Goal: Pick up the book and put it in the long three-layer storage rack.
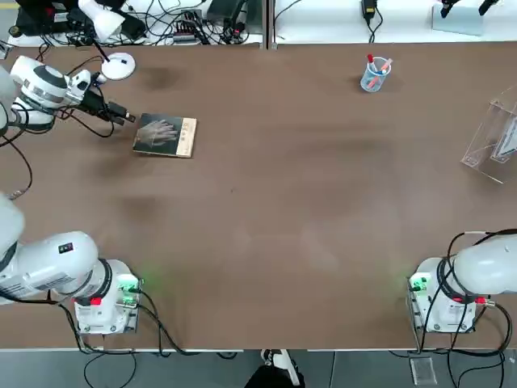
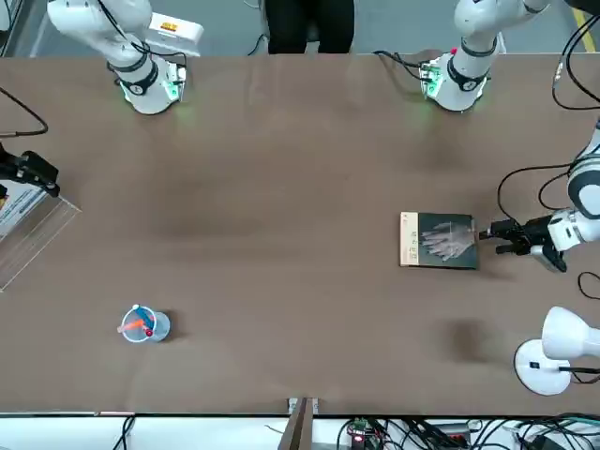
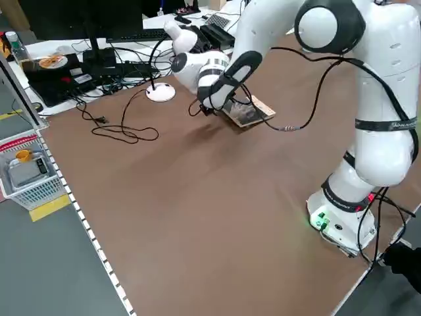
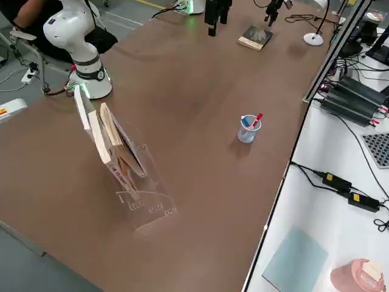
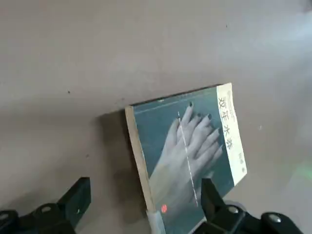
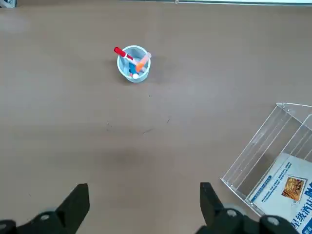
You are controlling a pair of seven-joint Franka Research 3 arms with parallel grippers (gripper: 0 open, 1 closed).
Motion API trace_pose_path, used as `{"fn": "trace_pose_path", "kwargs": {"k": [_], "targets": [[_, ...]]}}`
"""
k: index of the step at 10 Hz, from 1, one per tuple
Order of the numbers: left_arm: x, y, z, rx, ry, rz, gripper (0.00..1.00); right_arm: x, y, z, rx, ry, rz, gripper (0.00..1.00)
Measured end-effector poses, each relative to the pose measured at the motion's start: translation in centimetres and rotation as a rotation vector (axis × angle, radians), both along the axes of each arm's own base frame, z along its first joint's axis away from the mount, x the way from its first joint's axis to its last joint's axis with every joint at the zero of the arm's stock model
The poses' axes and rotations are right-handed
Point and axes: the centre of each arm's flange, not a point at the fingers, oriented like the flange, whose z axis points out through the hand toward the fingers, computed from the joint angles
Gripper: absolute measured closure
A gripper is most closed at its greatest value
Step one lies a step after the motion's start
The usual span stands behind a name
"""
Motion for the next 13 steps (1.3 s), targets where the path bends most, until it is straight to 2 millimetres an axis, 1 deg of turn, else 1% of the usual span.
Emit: {"fn": "trace_pose_path", "kwargs": {"k": [1,3,6,8,11,13], "targets": [[0.1,0.2,-0.2,-0.018,-0.003,0.013,0.01,0.0,0.0,0.0,0.0,0.0,0.0,0.0],[0.6,0.3,0.0,-0.045,-0.011,0.03,0.01,0.0,0.1,0.0,0.0,0.0,0.001,0.0],[1.3,-0.1,0.2,-0.094,-0.006,0.026,0.01,0.0,0.2,0.0,0.001,0.0,0.003,0.0],[1.7,-0.3,-0.7,-0.121,0.006,0.011,0.01,0.0,0.2,0.0,0.001,0.0,0.003,0.0],[1.8,-0.5,-2.7,-0.142,0.014,-0.011,0.01,0.0,0.2,0.0,0.001,0.0,0.004,0.0],[1.8,-0.9,-3.4,-0.153,0.02,-0.018,0.01,0.0,0.2,0.0,0.001,0.0,0.004,0.0]]}}
